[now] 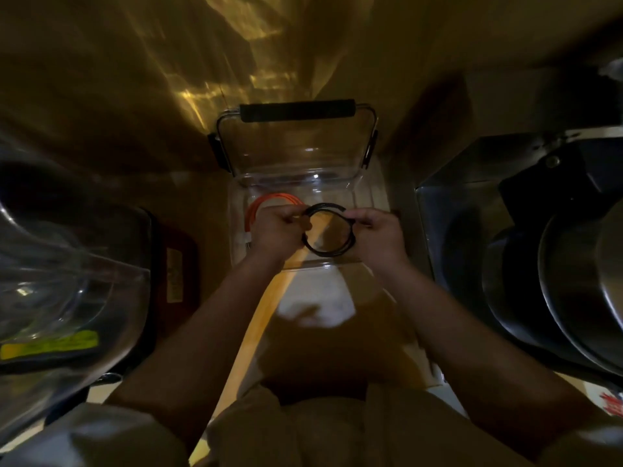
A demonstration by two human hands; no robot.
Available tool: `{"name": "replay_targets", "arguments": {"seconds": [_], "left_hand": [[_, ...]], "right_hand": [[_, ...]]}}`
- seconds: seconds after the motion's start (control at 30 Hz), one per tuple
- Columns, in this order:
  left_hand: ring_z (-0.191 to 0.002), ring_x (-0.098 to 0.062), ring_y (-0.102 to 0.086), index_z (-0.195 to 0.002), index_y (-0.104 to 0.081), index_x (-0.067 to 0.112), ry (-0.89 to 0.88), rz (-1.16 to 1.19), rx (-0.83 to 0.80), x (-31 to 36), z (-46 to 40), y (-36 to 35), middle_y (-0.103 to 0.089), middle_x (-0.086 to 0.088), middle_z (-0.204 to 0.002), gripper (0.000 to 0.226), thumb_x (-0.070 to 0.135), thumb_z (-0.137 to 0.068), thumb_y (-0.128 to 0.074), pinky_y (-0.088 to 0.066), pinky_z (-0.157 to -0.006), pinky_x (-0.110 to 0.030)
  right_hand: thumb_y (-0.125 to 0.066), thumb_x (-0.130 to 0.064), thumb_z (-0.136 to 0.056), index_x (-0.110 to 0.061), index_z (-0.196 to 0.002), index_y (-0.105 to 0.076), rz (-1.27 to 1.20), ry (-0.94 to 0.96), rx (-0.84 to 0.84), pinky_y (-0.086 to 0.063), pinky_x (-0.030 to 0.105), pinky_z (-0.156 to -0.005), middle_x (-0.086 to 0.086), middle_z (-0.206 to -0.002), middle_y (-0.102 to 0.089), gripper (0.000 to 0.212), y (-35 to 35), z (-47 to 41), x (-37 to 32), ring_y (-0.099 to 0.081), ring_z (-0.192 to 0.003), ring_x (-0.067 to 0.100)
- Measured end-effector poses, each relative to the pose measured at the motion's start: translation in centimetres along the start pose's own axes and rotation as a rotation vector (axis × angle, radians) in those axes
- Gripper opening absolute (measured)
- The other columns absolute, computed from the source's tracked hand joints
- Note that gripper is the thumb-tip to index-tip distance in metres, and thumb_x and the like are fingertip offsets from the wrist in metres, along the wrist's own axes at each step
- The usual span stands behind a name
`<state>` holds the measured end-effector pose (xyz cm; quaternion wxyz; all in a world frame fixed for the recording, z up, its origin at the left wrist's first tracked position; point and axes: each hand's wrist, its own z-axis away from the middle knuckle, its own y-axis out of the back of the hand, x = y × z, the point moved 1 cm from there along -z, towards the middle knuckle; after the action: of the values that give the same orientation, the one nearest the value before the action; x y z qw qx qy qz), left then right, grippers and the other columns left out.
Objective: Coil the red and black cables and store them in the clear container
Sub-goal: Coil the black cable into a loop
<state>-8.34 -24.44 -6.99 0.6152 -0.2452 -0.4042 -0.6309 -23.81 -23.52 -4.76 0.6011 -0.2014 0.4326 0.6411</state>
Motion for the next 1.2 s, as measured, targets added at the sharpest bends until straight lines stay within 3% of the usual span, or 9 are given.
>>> {"name": "replay_targets", "arguments": {"seconds": [0.23, 0.37, 0.43, 0.57, 0.73, 0.8, 0.93, 1.07, 1.2], "left_hand": [[-0.066, -0.024, -0.067, -0.104, -0.074, 0.004, 0.054, -0.010, 0.110, -1.5, -2.9, -1.8, -0.072, -0.012, -0.079, 0.019, 0.000, -0.086, -0.067, -0.060, -0.063, -0.036], [-0.062, -0.014, -0.066, -0.113, -0.071, 0.006, 0.045, -0.058, 0.164, -1.9, -3.6, -2.2, -0.072, -0.007, -0.083, 0.025, 0.007, -0.088, -0.069, -0.058, -0.058, -0.023], [-0.063, -0.014, -0.067, -0.116, -0.069, 0.005, 0.039, -0.043, 0.168, -2.0, -4.0, -2.6, -0.072, -0.008, -0.086, 0.028, 0.006, -0.088, -0.069, -0.061, -0.067, -0.031], [-0.089, -0.027, -0.071, -0.108, -0.073, 0.007, 0.017, -0.076, 0.174, -2.3, -4.7, -3.1, -0.075, -0.014, -0.098, 0.022, 0.005, -0.086, -0.068, -0.058, -0.085, -0.046], [-0.079, -0.025, -0.069, -0.084, -0.063, 0.020, 0.001, -0.192, 0.183, -3.2, -5.6, -3.7, -0.072, -0.005, -0.080, 0.013, 0.009, -0.081, -0.067, -0.058, -0.077, -0.045], [-0.082, -0.026, -0.069, -0.090, -0.064, 0.014, -0.026, -0.226, 0.197, -2.9, -5.3, -3.8, -0.072, -0.006, -0.084, 0.007, 0.012, -0.083, -0.065, -0.057, -0.076, -0.041], [-0.094, -0.025, -0.065, -0.103, -0.068, 0.009, -0.102, -0.327, 0.181, -1.8, -4.3, -3.8, -0.073, -0.009, -0.100, 0.019, 0.011, -0.089, -0.056, -0.039, -0.070, -0.024], [-0.101, -0.024, -0.066, -0.106, -0.073, 0.015, -0.183, -0.453, 0.144, -1.4, -3.6, -3.8, -0.075, -0.006, -0.106, 0.028, 0.014, -0.088, -0.052, -0.037, -0.074, -0.022], [-0.109, -0.029, -0.064, -0.114, -0.072, 0.010, -0.227, -0.470, 0.154, -0.6, -2.8, -3.4, -0.073, -0.012, -0.115, 0.033, 0.010, -0.088, -0.053, -0.045, -0.090, -0.027]], "right_hand": [[-0.048, 0.008, -0.088, -0.002, -0.114, -0.066, 0.023, -0.120, -0.090, -0.048, 0.044, -0.102, 0.017, -0.116, -0.064, 0.034, -1.7, -3.5, -0.1, -0.060, -0.114, 0.034], [-0.049, 0.001, -0.088, -0.009, -0.123, -0.062, -0.028, -0.231, -0.127, -0.050, 0.037, -0.097, 0.008, -0.120, -0.064, 0.039, -2.0, -4.4, 0.6, -0.060, -0.110, 0.026], [-0.051, -0.002, -0.086, -0.012, -0.125, -0.062, -0.082, -0.266, -0.128, -0.049, 0.041, -0.102, 0.009, -0.125, -0.064, 0.042, -2.1, -4.7, 1.1, -0.061, -0.113, 0.026], [-0.051, -0.004, -0.087, -0.014, -0.129, -0.060, -0.131, -0.280, -0.153, -0.048, 0.042, -0.103, 0.009, -0.126, -0.064, 0.044, -2.2, -4.8, 1.4, -0.061, -0.114, 0.024], [-0.052, -0.003, -0.087, -0.019, -0.138, -0.050, -0.178, -0.259, -0.162, -0.051, 0.037, -0.097, 0.008, -0.131, -0.062, 0.053, -2.6, -4.9, 1.3, -0.060, -0.119, 0.026], [-0.050, -0.001, -0.090, -0.019, -0.145, -0.043, -0.188, -0.256, -0.170, -0.051, 0.030, -0.093, 0.007, -0.137, -0.057, 0.058, -2.6, -4.8, 1.1, -0.057, -0.122, 0.024], [-0.050, -0.006, -0.092, -0.026, -0.150, -0.034, -0.131, -0.212, -0.181, -0.040, 0.038, -0.110, 0.006, -0.150, -0.044, 0.063, -2.3, -4.6, 1.1, -0.047, -0.132, 0.023], [-0.043, -0.012, -0.099, -0.027, -0.154, -0.021, -0.020, -0.146, -0.185, -0.028, 0.025, -0.105, 0.000, -0.157, -0.031, 0.061, -2.0, -4.3, 0.9, -0.032, -0.142, 0.021], [-0.039, -0.011, -0.098, -0.028, -0.154, -0.016, 0.131, -0.052, -0.194, -0.026, 0.039, -0.118, -0.002, -0.161, -0.022, 0.063, -2.1, -4.3, 0.8, -0.027, -0.145, 0.022]]}}
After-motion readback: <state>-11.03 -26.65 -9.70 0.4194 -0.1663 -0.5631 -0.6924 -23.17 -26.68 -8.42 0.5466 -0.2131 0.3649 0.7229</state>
